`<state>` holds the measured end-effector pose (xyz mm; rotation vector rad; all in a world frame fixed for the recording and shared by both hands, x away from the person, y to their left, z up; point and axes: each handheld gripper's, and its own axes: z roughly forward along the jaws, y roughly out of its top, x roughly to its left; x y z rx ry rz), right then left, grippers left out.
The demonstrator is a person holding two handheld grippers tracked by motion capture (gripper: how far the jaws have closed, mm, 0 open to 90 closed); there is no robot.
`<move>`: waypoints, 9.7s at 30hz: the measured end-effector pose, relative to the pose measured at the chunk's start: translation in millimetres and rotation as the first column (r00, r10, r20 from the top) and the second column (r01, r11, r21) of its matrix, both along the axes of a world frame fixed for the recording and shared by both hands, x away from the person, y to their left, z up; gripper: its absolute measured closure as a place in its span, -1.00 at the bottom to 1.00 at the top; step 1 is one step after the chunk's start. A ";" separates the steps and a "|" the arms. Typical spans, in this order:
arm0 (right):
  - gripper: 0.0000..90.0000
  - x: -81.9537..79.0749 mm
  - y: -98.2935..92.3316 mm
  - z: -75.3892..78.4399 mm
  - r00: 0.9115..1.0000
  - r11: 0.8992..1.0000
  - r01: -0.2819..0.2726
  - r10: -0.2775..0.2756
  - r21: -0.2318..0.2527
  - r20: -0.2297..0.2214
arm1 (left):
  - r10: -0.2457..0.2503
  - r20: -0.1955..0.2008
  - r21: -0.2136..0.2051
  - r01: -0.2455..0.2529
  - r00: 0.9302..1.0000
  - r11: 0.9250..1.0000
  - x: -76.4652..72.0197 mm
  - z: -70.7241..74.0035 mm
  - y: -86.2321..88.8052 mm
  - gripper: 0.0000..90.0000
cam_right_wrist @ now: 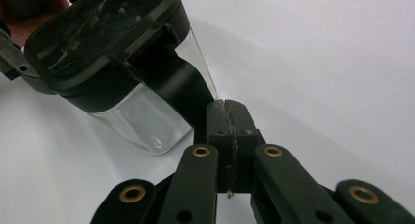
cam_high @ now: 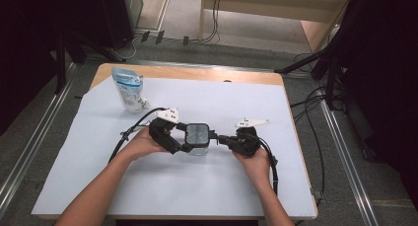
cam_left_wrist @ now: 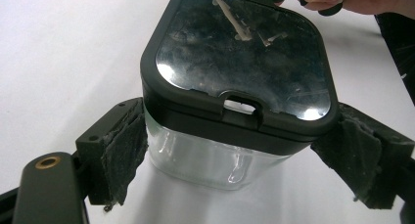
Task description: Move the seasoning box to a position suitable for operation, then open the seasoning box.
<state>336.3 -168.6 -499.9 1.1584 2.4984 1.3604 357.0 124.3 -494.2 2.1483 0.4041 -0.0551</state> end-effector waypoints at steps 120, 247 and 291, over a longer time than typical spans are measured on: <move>0.47 -3.3 -14.7 3.7 0.998 1.000 0.027 -0.028 0.006 0.050 | 0.071 -0.085 -0.017 -0.073 0.994 0.997 6.7 62.2 0.9 0.18; 0.23 3.4 -23.8 5.4 0.999 0.999 0.026 -0.027 0.034 0.030 | 0.512 -0.104 0.018 -0.513 0.852 0.858 63.2 81.3 185.4 1.00; 0.38 -75.0 57.5 64.7 0.975 0.976 -0.205 0.198 0.070 0.100 | 0.446 -0.097 -0.025 -0.451 0.890 0.892 -0.6 126.5 150.2 1.00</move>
